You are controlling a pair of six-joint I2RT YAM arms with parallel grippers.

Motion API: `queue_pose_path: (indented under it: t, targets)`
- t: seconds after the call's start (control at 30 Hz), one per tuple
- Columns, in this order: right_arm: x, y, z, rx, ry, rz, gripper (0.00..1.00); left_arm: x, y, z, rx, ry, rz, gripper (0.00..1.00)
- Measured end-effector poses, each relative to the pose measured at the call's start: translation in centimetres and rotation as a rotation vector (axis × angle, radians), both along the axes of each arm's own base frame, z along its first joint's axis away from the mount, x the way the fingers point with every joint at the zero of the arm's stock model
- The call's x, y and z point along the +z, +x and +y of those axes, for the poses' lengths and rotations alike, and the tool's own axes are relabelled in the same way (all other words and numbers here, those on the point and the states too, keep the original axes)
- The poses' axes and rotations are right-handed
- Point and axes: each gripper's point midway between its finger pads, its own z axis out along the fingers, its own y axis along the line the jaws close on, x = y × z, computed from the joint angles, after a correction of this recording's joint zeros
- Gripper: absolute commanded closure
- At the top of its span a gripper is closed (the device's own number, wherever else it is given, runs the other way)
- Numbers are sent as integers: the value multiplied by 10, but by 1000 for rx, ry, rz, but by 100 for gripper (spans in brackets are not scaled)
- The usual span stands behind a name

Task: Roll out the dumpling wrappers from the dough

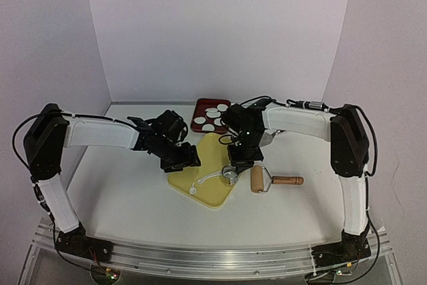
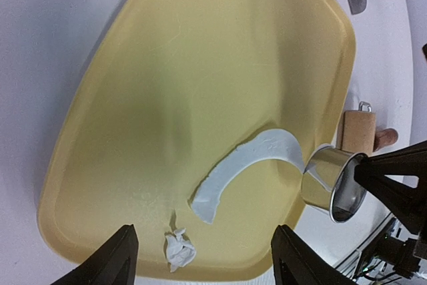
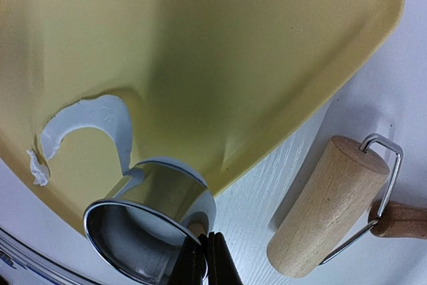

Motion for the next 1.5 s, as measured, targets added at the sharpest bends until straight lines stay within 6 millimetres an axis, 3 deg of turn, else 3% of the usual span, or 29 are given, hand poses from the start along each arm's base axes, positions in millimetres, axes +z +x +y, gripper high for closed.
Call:
queue_pose_path:
  t: [0.37, 0.53, 0.87, 1.2, 1.33, 1.5]
  targets:
    - [-5, 4, 0, -25, 22, 5, 100, -19, 10, -33, -157, 4, 19, 38]
    - [-11, 2, -6, -41, 8, 21, 100, -29, 14, -50, -248, 12, -2, 35]
    - [-12, 3, -9, -57, 8, 28, 100, -51, 5, -70, -355, 137, -41, 35]
    - [-13, 2, -9, -56, 9, 31, 100, -62, 15, -69, -344, 261, -96, 64]
    - [-14, 2, -9, -56, 6, 33, 100, -64, 22, -64, -321, 318, -120, 65]
    - [-20, 2, -10, -53, -4, 38, 100, -66, 19, -65, -325, 359, -140, 58]
